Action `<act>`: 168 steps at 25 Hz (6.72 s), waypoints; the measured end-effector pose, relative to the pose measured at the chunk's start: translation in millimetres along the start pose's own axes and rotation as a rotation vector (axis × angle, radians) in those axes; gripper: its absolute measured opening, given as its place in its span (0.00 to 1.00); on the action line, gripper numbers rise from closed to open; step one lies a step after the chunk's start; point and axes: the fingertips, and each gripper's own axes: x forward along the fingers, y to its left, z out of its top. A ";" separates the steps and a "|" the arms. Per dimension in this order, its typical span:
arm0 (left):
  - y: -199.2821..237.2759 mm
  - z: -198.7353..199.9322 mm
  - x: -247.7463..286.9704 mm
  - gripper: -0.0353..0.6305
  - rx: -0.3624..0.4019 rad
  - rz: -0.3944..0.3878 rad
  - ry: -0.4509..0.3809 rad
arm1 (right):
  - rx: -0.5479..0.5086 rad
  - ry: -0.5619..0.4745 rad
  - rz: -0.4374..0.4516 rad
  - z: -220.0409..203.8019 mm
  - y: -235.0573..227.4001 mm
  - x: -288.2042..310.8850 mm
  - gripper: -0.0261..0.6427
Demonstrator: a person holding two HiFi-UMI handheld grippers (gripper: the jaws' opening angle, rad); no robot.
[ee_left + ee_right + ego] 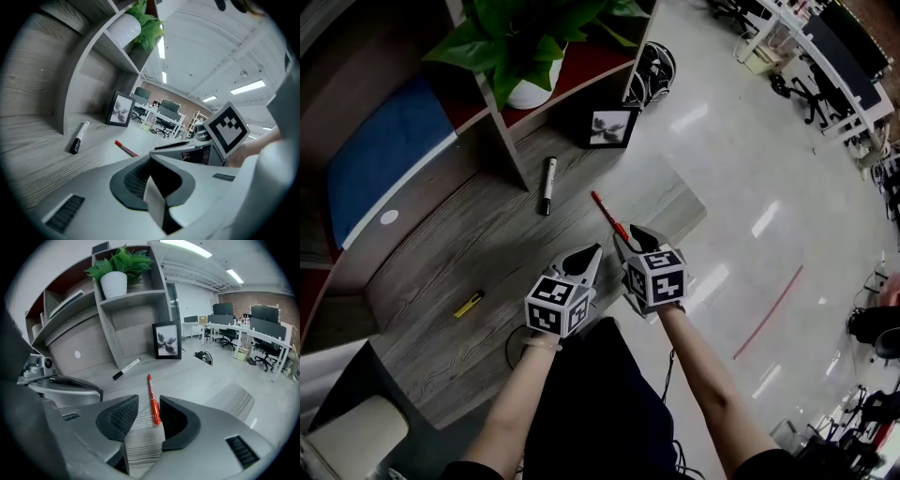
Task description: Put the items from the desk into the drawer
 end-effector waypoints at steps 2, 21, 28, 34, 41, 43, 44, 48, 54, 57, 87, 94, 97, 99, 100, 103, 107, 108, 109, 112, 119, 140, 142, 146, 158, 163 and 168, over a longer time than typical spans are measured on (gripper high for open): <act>5.8 -2.2 7.1 0.07 0.018 0.014 0.013 | -0.030 0.059 0.006 -5.8 -2.3 10.1 0.25; 31.7 -3.6 25.5 0.07 0.001 0.105 0.028 | -0.110 0.284 0.003 -24.3 -0.5 38.9 0.14; 28.2 -5.6 21.9 0.07 0.000 0.107 0.031 | -0.099 0.251 0.008 -24.4 1.7 38.0 0.14; 24.8 -5.3 15.9 0.07 0.014 0.100 0.039 | -0.072 0.228 0.010 -21.6 2.1 29.4 0.14; 8.9 -5.5 13.4 0.07 0.032 0.072 0.045 | -0.048 0.186 0.000 -14.6 3.5 12.9 0.14; 2.9 -6.8 12.2 0.07 0.042 0.063 0.049 | -0.047 0.171 -0.012 -12.5 2.3 7.1 0.14; -0.3 -7.4 11.9 0.07 0.046 0.057 0.051 | -0.043 0.168 -0.014 -12.7 2.3 4.4 0.14; -14.7 -9.4 13.7 0.07 0.063 0.026 0.060 | -0.018 0.153 -0.027 -14.5 -0.3 -6.2 0.14; -40.0 -17.0 20.8 0.07 0.089 -0.022 0.080 | 0.020 0.140 -0.067 -25.8 -15.5 -27.7 0.14; -53.0 -21.5 26.5 0.07 0.100 -0.049 0.092 | 0.042 0.133 -0.093 -34.2 -27.5 -37.9 0.14; -150.8 -79.0 80.5 0.07 0.197 -0.244 0.242 | 0.237 0.135 -0.275 -121.5 -107.5 -115.2 0.14; -156.0 -98.7 85.8 0.07 0.211 -0.252 0.286 | 0.276 0.144 -0.279 -144.1 -113.1 -116.2 0.14; -154.3 -106.3 85.8 0.07 0.209 -0.243 0.302 | 0.291 0.151 -0.272 -153.2 -111.7 -114.0 0.14; -153.1 -111.5 85.5 0.07 0.209 -0.236 0.311 | 0.302 0.156 -0.263 -159.2 -109.4 -111.5 0.14; -152.3 -114.4 85.3 0.07 0.210 -0.233 0.316 | 0.306 0.159 -0.258 -162.0 -108.0 -109.9 0.14; -148.1 -124.0 83.6 0.07 0.205 -0.221 0.328 | 0.318 0.167 -0.241 -170.4 -103.1 -103.7 0.14; -143.2 -139.3 80.2 0.07 0.185 -0.208 0.347 | 0.330 0.179 -0.221 -181.7 -99.0 -94.8 0.14; -142.4 -143.0 79.4 0.07 0.181 -0.205 0.351 | 0.335 0.180 -0.218 -184.2 -98.6 -92.8 0.14; -141.5 -146.3 78.4 0.07 0.176 -0.202 0.354 | 0.340 0.181 -0.213 -186.6 -98.3 -90.9 0.14; -136.9 -153.6 75.3 0.07 0.155 -0.194 0.354 | 0.355 0.183 -0.201 -193.4 -97.2 -83.7 0.14; -129.8 -165.4 74.9 0.07 0.136 -0.166 0.356 | 0.385 0.187 -0.161 -205.0 -95.3 -64.8 0.14; -124.6 -161.9 76.2 0.07 0.117 -0.135 0.344 | 0.492 0.158 -0.154 -204.5 -99.4 -55.7 0.18; -125.0 -160.4 76.7 0.07 0.116 -0.136 0.342 | 0.499 0.157 -0.155 -205.2 -99.9 -58.4 0.18; -127.9 -155.2 76.8 0.07 0.110 -0.146 0.340 | 0.519 0.152 -0.156 -203.9 -99.3 -64.1 0.18; -140.2 -127.0 67.6 0.07 0.118 -0.163 0.320 | 0.471 0.064 -0.167 -170.6 -93.0 -89.8 0.05; -143.1 -102.2 60.5 0.07 0.098 -0.151 0.274 | 0.465 -0.022 -0.189 -140.4 -91.8 -104.9 0.05; -146.2 -82.9 54.4 0.07 0.090 -0.146 0.237 | 0.429 -0.104 -0.221 -113.7 -85.4 -123.6 0.05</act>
